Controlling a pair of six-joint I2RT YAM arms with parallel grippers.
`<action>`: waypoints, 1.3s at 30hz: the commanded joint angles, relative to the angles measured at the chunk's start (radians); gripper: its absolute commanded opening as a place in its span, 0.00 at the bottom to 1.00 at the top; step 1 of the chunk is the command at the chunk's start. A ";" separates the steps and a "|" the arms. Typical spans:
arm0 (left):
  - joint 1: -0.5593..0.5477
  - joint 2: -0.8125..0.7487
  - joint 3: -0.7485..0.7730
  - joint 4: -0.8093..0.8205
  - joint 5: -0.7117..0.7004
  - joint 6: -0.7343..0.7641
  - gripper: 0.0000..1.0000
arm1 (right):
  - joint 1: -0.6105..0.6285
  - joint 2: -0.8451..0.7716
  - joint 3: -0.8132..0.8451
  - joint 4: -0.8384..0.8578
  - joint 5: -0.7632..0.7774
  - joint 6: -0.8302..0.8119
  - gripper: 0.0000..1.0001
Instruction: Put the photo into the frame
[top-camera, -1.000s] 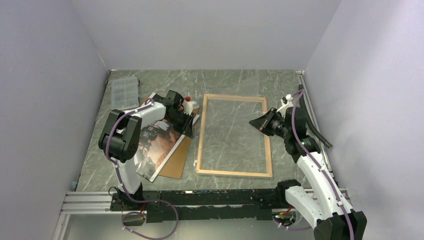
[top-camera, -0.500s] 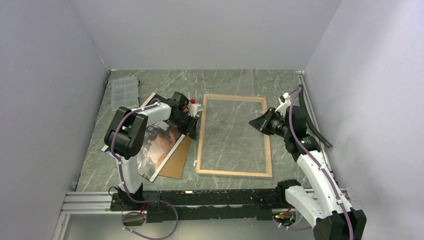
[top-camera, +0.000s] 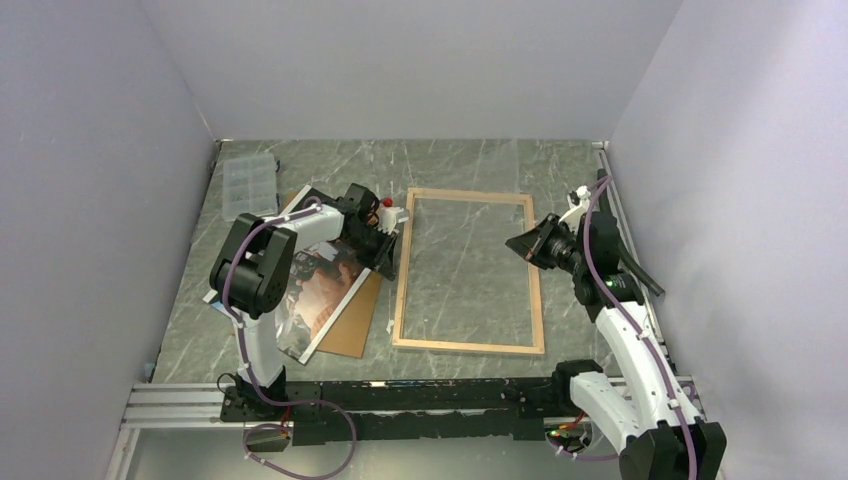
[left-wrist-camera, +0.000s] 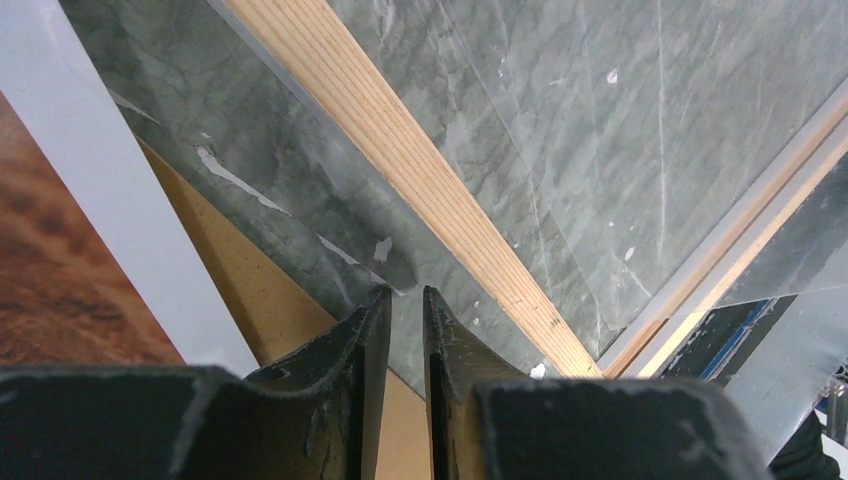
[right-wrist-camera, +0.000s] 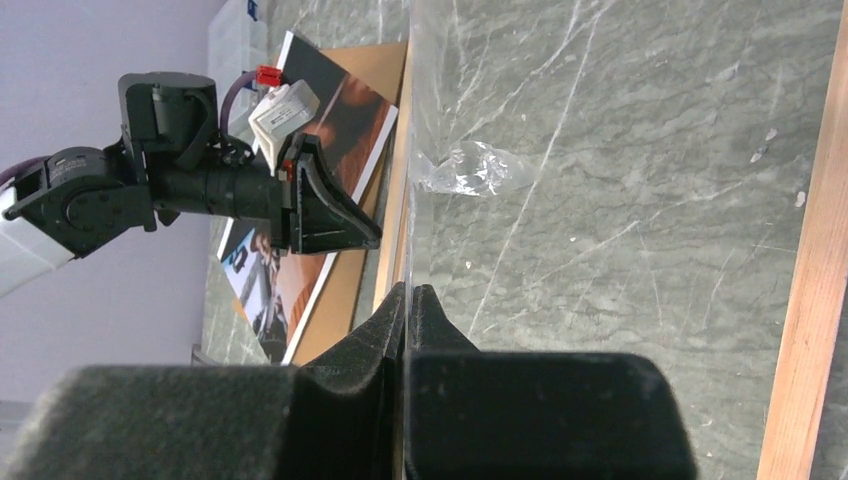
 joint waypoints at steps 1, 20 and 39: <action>-0.011 0.012 0.032 0.013 0.003 -0.008 0.24 | -0.007 -0.010 -0.029 0.090 -0.057 0.031 0.00; -0.020 0.016 0.017 0.024 0.000 -0.005 0.16 | -0.009 -0.022 -0.066 0.154 -0.175 0.269 0.00; -0.021 0.010 0.017 0.018 0.002 -0.005 0.13 | -0.006 -0.084 -0.032 0.065 -0.079 0.287 0.00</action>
